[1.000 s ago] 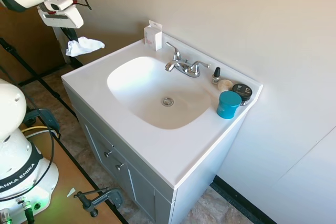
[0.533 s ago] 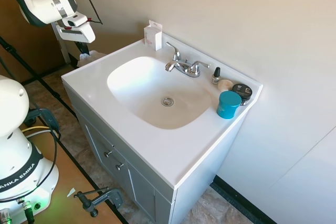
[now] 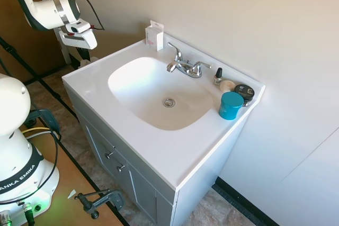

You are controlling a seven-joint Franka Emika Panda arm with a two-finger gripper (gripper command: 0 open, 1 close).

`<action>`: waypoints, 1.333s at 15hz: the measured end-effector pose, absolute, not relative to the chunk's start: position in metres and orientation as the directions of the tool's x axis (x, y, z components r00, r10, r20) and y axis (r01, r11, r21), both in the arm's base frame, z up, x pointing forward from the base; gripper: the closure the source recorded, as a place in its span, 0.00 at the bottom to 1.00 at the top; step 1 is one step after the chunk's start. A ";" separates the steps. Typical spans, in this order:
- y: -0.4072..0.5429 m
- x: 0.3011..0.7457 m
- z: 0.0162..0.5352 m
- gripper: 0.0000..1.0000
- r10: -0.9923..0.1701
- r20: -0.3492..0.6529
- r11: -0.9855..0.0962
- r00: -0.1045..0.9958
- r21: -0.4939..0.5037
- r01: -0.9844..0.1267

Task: Throw the tissue in the trash bin

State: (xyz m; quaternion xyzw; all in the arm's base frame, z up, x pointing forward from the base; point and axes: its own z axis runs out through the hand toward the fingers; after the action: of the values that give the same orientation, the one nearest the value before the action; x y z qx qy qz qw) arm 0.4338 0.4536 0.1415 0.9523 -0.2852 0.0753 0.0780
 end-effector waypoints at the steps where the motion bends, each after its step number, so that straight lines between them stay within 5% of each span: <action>1: 0.455 0.434 0.141 0.00 -0.532 0.187 -0.825 0.826 0.105 -0.555; 10: 0.464 0.448 0.153 0.00 -0.544 0.194 -0.822 0.817 0.074 -0.565; 15: 0.427 0.464 0.216 0.00 -0.587 0.217 -0.795 0.780 0.027 -0.606; 20: 0.374 0.422 0.262 0.00 -0.586 0.228 -0.797 0.777 0.009 -0.604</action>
State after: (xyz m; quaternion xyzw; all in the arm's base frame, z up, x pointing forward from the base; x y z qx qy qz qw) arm 0.4219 0.3736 0.2619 0.9419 -0.3158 0.1073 0.0407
